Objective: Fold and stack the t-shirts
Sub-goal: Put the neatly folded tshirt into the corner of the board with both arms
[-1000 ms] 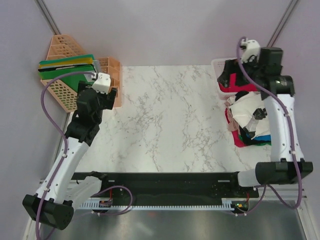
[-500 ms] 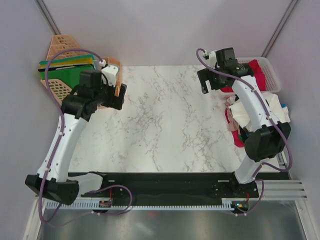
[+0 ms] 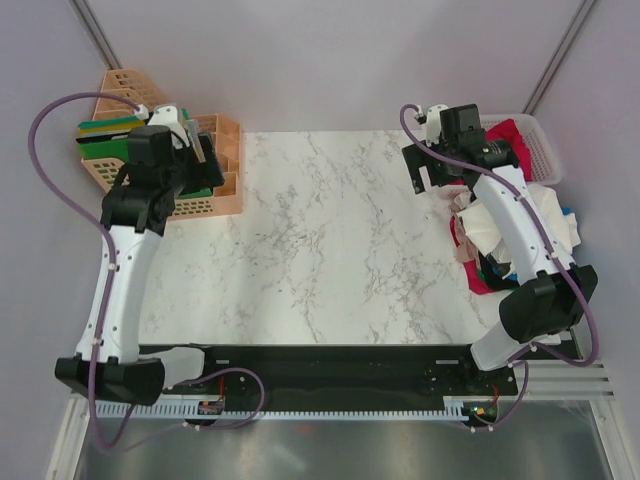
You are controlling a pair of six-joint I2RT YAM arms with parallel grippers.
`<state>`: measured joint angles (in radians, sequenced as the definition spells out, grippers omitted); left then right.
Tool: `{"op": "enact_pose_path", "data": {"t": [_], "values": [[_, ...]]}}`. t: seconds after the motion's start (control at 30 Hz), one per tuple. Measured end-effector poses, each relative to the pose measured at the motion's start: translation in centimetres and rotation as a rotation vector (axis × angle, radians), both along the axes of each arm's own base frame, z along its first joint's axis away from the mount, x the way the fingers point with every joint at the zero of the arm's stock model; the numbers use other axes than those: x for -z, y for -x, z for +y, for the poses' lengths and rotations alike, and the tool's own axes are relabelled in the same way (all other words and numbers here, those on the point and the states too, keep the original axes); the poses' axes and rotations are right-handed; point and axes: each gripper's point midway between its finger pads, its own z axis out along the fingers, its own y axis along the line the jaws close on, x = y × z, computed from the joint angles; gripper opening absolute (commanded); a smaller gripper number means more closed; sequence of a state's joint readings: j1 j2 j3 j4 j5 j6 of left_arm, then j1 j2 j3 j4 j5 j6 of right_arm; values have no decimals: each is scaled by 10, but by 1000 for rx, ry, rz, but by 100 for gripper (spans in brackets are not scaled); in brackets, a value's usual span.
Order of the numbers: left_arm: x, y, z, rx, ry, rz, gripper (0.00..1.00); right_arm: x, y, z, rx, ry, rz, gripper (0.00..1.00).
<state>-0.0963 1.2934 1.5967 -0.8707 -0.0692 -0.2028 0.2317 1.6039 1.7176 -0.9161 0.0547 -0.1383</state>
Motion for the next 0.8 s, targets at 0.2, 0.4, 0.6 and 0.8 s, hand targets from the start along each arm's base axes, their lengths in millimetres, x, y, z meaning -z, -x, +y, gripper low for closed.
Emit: {"op": "enact_pose_path", "data": {"t": [0.2,0.4,0.6,0.8], "values": [[-29,5,23,-118,-47,-211,98,34,7,-4,1,30,64,98],[-5,-6,23,-86,-97,-174,100,34,6,-5,-1,35,53,98],[1,-12,15,39,-181,-161,97,29,4,-5,-2,36,32,98],[21,-8,3,161,-226,-206,98,28,7,-7,-5,41,19,98]]}}
